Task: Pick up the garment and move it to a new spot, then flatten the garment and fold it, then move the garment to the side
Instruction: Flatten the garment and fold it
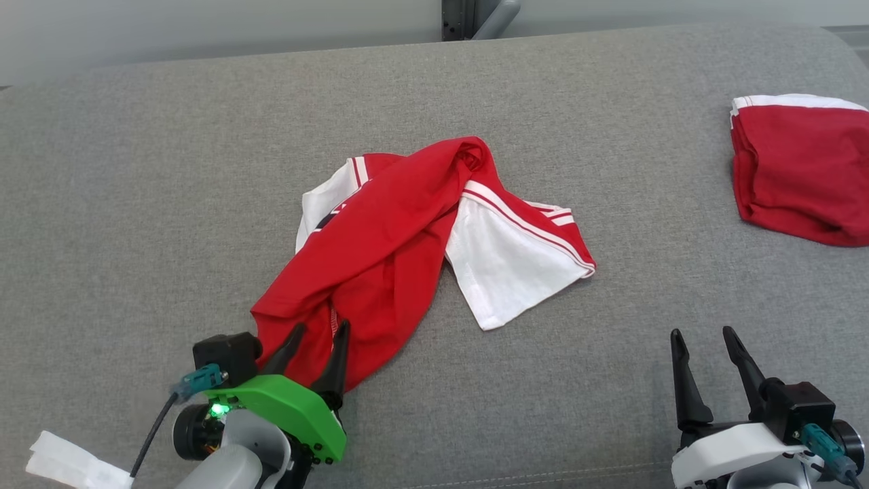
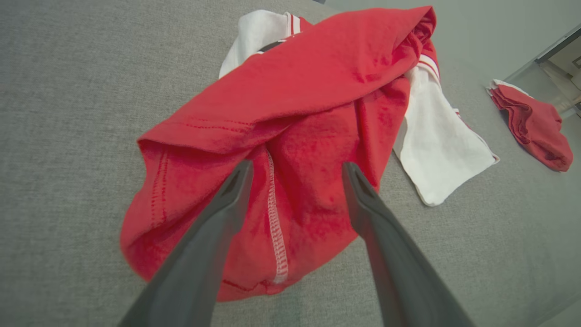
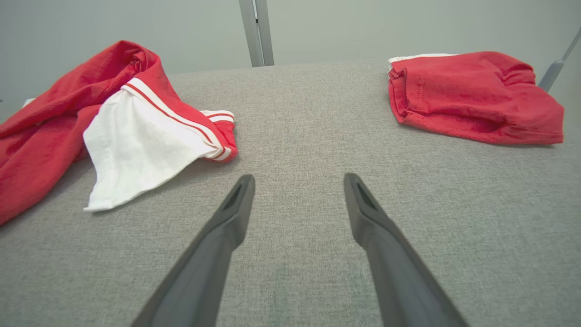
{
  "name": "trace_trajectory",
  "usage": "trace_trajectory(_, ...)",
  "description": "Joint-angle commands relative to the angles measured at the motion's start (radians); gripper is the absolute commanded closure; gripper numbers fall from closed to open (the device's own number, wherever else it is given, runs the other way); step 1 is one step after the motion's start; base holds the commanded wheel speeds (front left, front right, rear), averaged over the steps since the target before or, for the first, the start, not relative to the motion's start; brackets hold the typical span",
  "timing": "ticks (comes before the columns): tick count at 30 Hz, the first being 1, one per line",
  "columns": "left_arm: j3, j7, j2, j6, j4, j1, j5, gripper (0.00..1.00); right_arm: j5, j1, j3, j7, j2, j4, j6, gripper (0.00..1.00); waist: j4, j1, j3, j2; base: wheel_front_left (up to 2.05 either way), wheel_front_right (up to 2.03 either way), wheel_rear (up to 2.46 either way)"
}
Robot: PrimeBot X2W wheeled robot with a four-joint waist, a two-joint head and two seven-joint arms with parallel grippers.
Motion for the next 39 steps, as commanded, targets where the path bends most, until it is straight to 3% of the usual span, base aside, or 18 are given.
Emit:
trace_trajectory(1,0.005,0.008,-0.006,-0.010,0.000,0.000,-0.016,0.00,-0.003,-0.009,0.001,-0.003,-0.003,-0.001,-0.002,0.00,-0.003,0.0000,0.005,-0.0001,0.00,0.00,0.00)
trace_trajectory(8,0.013,0.043,-0.037,-0.058,0.066,-0.056,-0.058,0.00,0.001,-0.021,0.004,-0.003,-0.003,-0.004,-0.002,0.00,-0.032,0.0000,0.034,-0.0001,0.00,0.00,0.00)
trace_trajectory(17,0.079,0.032,-0.033,-0.043,0.231,-0.114,-0.099,0.00,0.005,-0.034,-0.005,-0.003,-0.002,-0.005,-0.002,0.00,-0.073,0.0000,0.058,-0.0001,0.00,0.00,0.00)
trace_trajectory(22,0.094,0.000,-0.024,-0.094,0.243,-0.126,-0.102,0.00,0.002,-0.027,-0.013,-0.003,-0.002,-0.007,-0.002,0.00,-0.078,0.0000,0.062,-0.0001,0.00,0.00,0.00)
trace_trajectory(27,0.094,-0.012,-0.029,-0.114,0.229,-0.137,-0.102,0.04,-0.003,-0.020,-0.013,-0.003,-0.002,-0.005,-0.002,0.00,-0.074,0.0000,0.056,-0.0001,0.00,0.00,0.00)
trace_trajectory(28,0.093,-0.011,-0.030,-0.117,0.226,-0.138,-0.101,0.08,-0.005,-0.020,-0.011,-0.003,-0.002,-0.003,-0.002,0.00,-0.073,0.0000,0.055,-0.0001,0.00,0.00,0.00)
trace_trajectory(29,0.094,-0.015,-0.032,-0.118,0.223,-0.140,-0.099,0.22,-0.007,-0.021,-0.010,-0.003,-0.002,-0.002,-0.002,0.00,-0.073,0.0000,0.053,-0.0001,0.00,0.00,0.00)
trace_trajectory(30,0.094,-0.021,-0.034,-0.120,0.219,-0.141,-0.097,0.46,-0.008,-0.022,-0.009,-0.003,-0.002,0.000,-0.002,0.00,-0.072,0.0000,0.050,-0.0001,0.00,0.00,0.00)
trace_trajectory(31,0.093,-0.020,-0.036,-0.121,0.215,-0.140,-0.098,0.56,-0.008,-0.021,-0.008,-0.003,-0.002,0.001,-0.002,0.00,-0.072,0.0000,0.047,-0.0001,0.00,0.00,0.00)
trace_trajectory(32,0.091,-0.020,-0.037,-0.124,0.210,-0.139,-0.098,0.85,-0.009,-0.020,-0.007,-0.003,-0.003,0.001,-0.002,0.00,-0.072,0.0000,0.045,-0.0001,0.00,0.00,0.00)
trace_trajectory(33,0.091,-0.026,-0.036,-0.126,0.205,-0.139,-0.095,1.00,-0.010,-0.019,-0.007,-0.003,-0.002,0.001,-0.002,0.00,-0.071,0.0000,0.042,-0.0001,0.00,0.00,0.00)
trace_trajectory(39,0.098,-0.044,-0.021,-0.127,0.164,-0.140,-0.088,1.00,-0.017,-0.002,-0.013,-0.003,-0.002,0.000,-0.002,0.00,-0.065,0.0000,0.025,-0.0001,0.00,0.00,0.00)
